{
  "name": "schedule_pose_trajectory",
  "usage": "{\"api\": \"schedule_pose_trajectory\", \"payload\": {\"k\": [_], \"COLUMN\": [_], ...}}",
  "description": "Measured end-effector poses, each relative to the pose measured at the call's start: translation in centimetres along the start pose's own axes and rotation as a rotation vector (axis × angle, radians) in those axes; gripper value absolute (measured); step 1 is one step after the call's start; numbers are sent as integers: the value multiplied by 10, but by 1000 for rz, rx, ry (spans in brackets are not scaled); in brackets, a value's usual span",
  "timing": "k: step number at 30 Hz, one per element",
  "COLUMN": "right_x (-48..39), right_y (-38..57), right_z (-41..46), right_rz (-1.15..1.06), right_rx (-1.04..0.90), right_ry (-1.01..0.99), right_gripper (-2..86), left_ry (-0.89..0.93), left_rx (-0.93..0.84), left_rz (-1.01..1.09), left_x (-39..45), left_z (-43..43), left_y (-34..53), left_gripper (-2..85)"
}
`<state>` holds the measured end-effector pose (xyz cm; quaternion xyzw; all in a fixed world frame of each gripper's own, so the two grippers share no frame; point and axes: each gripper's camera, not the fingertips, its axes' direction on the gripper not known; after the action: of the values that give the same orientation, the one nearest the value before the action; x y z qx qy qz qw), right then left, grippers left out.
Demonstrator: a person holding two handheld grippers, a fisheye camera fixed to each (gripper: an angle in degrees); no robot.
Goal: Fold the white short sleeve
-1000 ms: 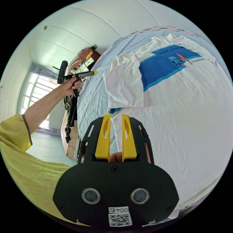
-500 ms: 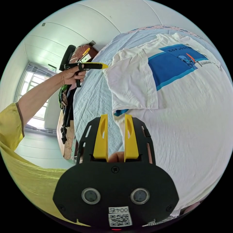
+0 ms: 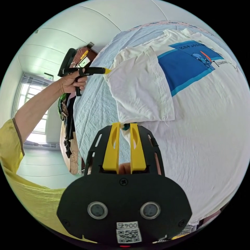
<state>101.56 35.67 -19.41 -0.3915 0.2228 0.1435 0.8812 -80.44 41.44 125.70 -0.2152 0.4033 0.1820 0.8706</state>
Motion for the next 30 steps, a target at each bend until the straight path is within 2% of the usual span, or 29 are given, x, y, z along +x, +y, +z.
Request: {"api": "schedule_pose_trajectory", "payload": {"k": [14, 23, 26, 27, 30], "right_x": [-19, -31, -26, -18, 10], "right_y": [38, 58, 70, 74, 71], "right_z": [11, 25, 10, -1, -16], "right_rz": [-154, -302, -263, -217, -70], "right_rx": [33, -8, 20, 57, 110], "right_ry": [67, 113, 102, 97, 91], "right_gripper": [34, 65, 76, 74, 76], "left_ry": [18, -120, -192, -186, -149], "left_rx": [35, 8, 95, 151, 171], "left_rz": [-10, -8, -13, 1, 73], "left_x": [-15, 20, 38, 51, 90], "left_z": [-30, -32, -60, -69, -59], "left_y": [38, 38, 54, 63, 73], "left_gripper": [8, 10, 10, 9, 9]}}
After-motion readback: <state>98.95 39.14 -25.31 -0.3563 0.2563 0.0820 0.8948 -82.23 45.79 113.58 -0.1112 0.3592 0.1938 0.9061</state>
